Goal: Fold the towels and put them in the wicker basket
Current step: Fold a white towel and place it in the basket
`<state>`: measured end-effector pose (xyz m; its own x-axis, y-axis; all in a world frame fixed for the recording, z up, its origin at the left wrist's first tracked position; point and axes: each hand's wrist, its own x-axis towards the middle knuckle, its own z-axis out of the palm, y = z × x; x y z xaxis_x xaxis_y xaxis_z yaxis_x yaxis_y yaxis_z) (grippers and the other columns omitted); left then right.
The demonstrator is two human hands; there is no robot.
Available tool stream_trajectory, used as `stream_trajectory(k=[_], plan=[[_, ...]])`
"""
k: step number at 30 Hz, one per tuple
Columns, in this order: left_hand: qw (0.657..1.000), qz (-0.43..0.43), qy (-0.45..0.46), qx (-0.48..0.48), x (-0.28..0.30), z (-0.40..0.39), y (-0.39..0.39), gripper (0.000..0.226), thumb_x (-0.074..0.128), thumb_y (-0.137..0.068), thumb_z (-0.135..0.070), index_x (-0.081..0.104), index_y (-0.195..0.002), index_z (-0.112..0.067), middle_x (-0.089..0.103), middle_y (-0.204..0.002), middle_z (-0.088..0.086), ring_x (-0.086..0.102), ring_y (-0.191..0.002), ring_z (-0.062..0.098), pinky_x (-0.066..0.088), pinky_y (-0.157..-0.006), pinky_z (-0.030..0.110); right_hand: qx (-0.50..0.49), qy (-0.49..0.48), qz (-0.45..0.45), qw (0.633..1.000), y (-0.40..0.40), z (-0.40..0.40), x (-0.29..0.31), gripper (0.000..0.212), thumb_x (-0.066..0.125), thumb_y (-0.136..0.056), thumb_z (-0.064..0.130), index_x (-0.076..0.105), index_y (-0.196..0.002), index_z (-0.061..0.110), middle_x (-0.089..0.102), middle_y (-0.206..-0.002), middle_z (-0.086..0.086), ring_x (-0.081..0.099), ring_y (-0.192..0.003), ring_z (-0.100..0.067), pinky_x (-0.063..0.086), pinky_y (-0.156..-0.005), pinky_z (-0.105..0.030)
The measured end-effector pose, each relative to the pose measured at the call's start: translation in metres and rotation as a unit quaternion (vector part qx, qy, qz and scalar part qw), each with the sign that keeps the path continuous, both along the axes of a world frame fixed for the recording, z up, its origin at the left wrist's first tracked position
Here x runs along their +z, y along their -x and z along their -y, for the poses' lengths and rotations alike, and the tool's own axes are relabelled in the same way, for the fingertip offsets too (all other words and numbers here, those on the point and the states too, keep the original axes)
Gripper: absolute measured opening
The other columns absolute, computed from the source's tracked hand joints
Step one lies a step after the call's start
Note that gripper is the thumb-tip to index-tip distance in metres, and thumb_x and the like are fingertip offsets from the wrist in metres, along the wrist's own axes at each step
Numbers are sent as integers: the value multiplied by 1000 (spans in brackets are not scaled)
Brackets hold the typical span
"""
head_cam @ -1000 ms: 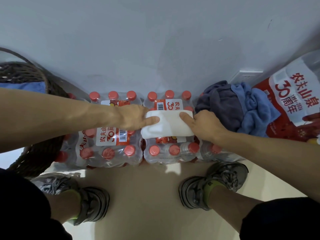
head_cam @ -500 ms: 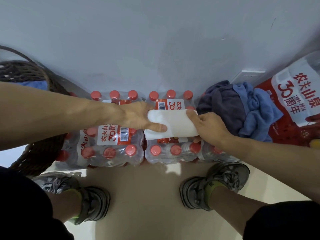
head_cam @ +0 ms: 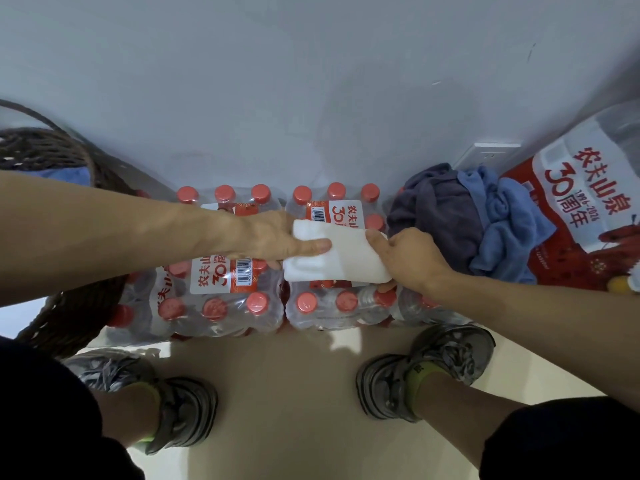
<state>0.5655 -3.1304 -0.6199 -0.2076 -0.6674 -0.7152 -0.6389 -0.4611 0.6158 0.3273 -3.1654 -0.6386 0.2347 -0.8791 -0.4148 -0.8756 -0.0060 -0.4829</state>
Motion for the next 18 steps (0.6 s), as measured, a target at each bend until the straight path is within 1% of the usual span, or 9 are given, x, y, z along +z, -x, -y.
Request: stream_trajectory(k=[3,5,7,9,11,13,15,16,18], plan=[[994,-41,-58,82,-2,-2,5,48,62,-80,-61,61,-109,-23,73,-98,5,74,-84,22,62,-73,37,-35,-23,56,998,3,-4,-1,59,50,-95,54,67,-70,5,69,-69,-6,65,-62,-17,49,-50,-22],[982,-79,-116,126,0,-5,7,39,65,-84,-52,61,-110,-22,72,-100,9,73,-87,26,62,-72,41,-71,-42,102,991,6,-6,-1,60,57,-91,55,70,-73,-1,72,-72,-10,69,-69,-22,57,-61,-32],[979,-79,-114,149,2,-7,9,40,71,-83,-44,61,-113,-19,71,-104,12,71,-91,29,62,-71,41,-96,-68,133,984,8,-8,0,61,62,-87,56,70,-77,-4,74,-76,-11,72,-71,-25,60,-66,-39],[984,-38,-54,164,5,-4,9,42,77,-78,-44,61,-106,-18,70,-99,10,71,-83,25,60,-62,35,-123,-145,170,967,7,-6,4,53,65,-87,51,68,-79,-1,74,-84,-12,74,-70,-24,62,-65,-41],[989,16,25,147,12,2,4,46,78,-72,-52,62,-102,-20,68,-98,4,68,-84,20,56,-62,30,-115,-192,170,960,4,-3,11,43,66,-89,44,67,-86,1,74,-92,-11,75,-72,-22,63,-67,-42],[988,58,117,85,23,6,-2,46,73,-74,-60,62,-101,-24,67,-94,-5,65,-85,15,50,-63,24,-55,-100,113,987,0,-1,22,42,69,-86,43,65,-101,4,71,-98,-5,72,-80,-19,62,-72,-35],[973,86,216,-14,40,6,-5,43,64,-78,-63,60,-97,-25,64,-86,-9,62,-78,11,43,-57,19,13,49,132,990,-7,-3,42,62,74,-75,52,52,-121,16,57,-110,8,61,-94,-5,52,-71,-13],[958,94,264,-63,49,5,-5,44,61,-80,-64,59,-97,-24,62,-85,-9,61,-75,10,41,-54,18,61,79,160,982,-12,-6,56,79,75,-69,60,42,-131,25,49,-121,10,54,-105,1,46,-77,-8],[925,75,347,-135,68,1,-5,45,62,-82,-60,59,-102,-21,58,-88,-10,59,-76,5,42,-57,14,165,66,190,966,-28,-11,81,107,78,-56,71,27,-143,36,40,-139,16,44,-123,4,36,-92,-10]])
